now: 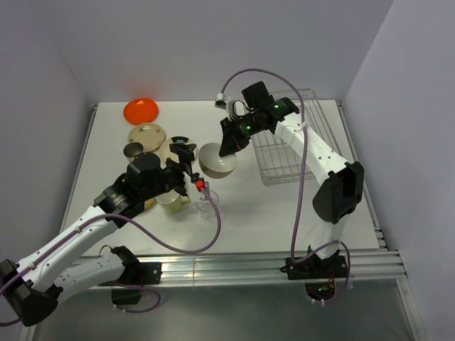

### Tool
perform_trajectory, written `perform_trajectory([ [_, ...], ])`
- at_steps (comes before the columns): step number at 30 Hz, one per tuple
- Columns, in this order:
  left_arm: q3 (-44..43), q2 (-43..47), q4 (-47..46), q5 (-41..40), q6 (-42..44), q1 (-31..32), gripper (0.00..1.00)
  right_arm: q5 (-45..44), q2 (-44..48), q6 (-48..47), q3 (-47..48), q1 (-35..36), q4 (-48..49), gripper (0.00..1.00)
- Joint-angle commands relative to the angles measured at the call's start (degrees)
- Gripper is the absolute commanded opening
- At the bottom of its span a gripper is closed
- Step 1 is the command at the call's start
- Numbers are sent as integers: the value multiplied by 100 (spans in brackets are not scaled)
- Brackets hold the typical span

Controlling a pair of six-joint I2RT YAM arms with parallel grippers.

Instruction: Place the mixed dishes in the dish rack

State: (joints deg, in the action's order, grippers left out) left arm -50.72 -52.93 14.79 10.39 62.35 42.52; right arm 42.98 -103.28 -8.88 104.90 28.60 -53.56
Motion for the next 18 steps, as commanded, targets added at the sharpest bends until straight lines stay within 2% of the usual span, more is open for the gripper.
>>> perform_trajectory([
  [1, -202, 203, 7, 15, 339, 81, 99, 571, -51, -25, 434, 49, -321, 0],
  [10, -35, 414, 95, 42, 278, 248, 99, 1019, -359, -517, 777, 251, -1015, 0],
  [18, -96, 362, 534, 16, 164, 616, 99, 1256, -596, -860, 1243, 295, -1551, 0],
])
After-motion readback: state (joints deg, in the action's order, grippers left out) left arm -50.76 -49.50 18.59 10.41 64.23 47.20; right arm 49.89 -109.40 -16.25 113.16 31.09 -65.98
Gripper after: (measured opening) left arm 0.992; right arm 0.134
